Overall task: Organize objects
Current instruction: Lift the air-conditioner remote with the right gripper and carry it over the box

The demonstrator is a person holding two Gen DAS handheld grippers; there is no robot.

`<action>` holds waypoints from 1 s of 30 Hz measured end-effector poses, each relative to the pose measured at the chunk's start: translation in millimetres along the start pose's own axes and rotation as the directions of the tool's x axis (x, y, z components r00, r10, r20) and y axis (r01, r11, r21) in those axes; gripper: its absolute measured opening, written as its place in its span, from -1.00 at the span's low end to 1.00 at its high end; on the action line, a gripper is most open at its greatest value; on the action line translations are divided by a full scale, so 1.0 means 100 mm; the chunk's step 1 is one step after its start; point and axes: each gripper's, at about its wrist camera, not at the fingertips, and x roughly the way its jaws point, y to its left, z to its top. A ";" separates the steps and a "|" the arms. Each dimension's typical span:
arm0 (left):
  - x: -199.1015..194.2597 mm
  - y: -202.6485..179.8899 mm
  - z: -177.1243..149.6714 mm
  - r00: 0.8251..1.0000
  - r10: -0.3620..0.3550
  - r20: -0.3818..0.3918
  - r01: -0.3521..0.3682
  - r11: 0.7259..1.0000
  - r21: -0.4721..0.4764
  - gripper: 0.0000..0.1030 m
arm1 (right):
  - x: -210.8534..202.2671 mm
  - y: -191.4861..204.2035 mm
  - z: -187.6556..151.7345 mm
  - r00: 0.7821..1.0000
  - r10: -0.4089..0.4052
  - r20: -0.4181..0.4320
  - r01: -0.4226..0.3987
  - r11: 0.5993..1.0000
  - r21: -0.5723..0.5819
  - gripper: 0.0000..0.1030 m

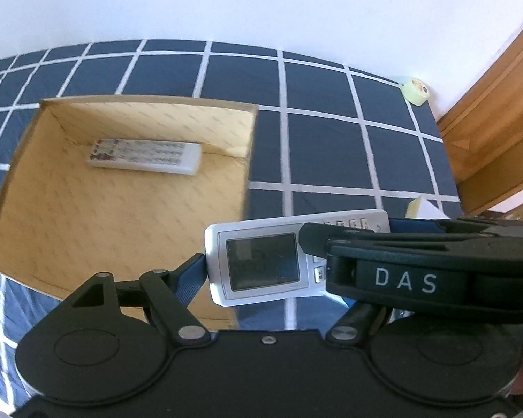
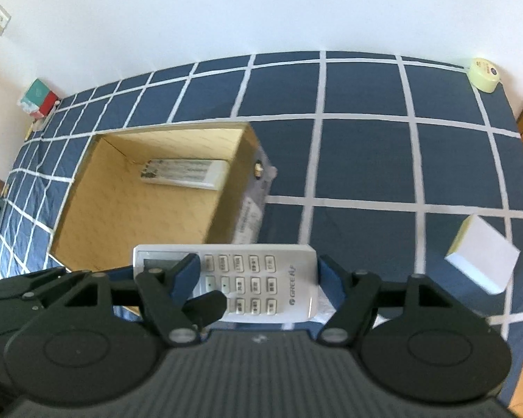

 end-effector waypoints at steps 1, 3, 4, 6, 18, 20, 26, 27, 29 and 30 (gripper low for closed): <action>-0.03 0.07 0.00 1.000 0.000 -0.001 0.000 1.000 0.009 0.47 | 0.01 0.07 -0.01 1.000 0.000 0.003 0.000 1.000 0.008 0.41; -0.07 0.19 0.01 1.000 0.000 -0.002 0.000 1.000 0.026 0.47 | 0.04 0.20 -0.03 1.000 0.000 0.011 0.000 1.000 0.024 0.41; -0.09 0.26 0.01 1.000 0.001 -0.003 -0.001 0.999 0.035 0.46 | 0.06 0.27 -0.04 1.000 0.000 0.015 0.000 0.999 0.033 0.41; -0.12 0.37 0.02 1.000 0.001 -0.004 -0.001 0.999 0.051 0.46 | 0.09 0.39 -0.05 1.000 -0.001 0.022 0.000 0.999 0.047 0.41; -0.21 1.05 0.16 1.000 -0.015 -0.011 0.016 0.992 0.127 0.46 | 0.38 1.02 -0.04 0.998 -0.019 0.053 0.013 0.993 0.117 0.41; -0.20 1.14 0.20 1.000 -0.022 -0.014 0.024 0.992 0.128 0.46 | 0.43 1.10 -0.01 0.998 -0.026 0.051 0.020 0.993 0.119 0.41; -0.10 1.36 0.35 0.999 -0.042 -0.026 0.044 0.992 0.120 0.46 | 0.60 1.25 0.14 0.998 -0.044 0.037 0.039 0.992 0.119 0.41; -0.07 1.39 0.39 0.999 -0.045 -0.029 0.048 0.992 0.118 0.46 | 0.65 1.27 0.18 0.998 -0.047 0.033 0.043 0.992 0.118 0.41; 0.00 1.46 0.46 0.998 -0.051 -0.036 0.055 0.992 0.114 0.46 | 0.73 1.28 0.26 0.998 -0.052 0.026 0.049 0.992 0.119 0.41; 0.04 1.49 0.50 0.998 -0.053 -0.039 0.058 0.992 0.114 0.46 | 0.78 1.29 0.30 0.998 -0.055 0.022 0.052 0.991 0.120 0.41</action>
